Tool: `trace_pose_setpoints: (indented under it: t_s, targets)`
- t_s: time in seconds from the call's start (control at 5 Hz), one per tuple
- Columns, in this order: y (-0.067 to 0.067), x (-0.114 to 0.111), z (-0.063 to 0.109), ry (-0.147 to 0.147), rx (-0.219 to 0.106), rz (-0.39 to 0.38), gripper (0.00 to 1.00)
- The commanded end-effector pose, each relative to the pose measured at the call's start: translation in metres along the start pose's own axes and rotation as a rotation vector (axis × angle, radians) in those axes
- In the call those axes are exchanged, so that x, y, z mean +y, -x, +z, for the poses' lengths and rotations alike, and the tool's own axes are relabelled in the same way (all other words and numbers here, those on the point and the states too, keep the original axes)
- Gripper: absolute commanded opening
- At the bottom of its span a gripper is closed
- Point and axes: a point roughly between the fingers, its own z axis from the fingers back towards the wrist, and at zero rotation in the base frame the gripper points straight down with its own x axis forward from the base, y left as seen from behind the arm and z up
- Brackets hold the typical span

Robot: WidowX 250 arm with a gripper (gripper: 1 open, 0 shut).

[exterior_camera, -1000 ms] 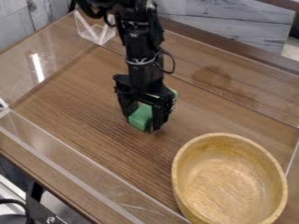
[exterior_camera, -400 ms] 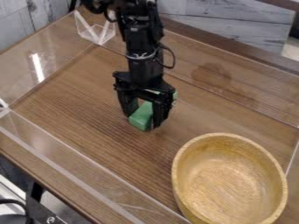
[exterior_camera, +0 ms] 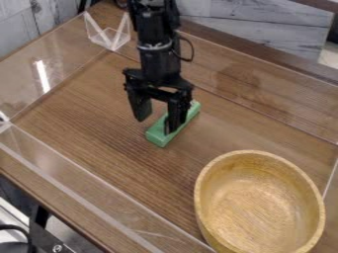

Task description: Put the green block in the brown bowl

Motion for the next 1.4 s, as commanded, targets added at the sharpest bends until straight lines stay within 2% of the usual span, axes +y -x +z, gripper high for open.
trace_pose_setpoints:
  t_s: [0.0,1.2]
  targets:
    - [-0.009,0.005,0.037,-0.01,-0.082,0.002,1.0]
    - [-0.021,0.025,0.032,0.016,-0.096,0.042,1.0]
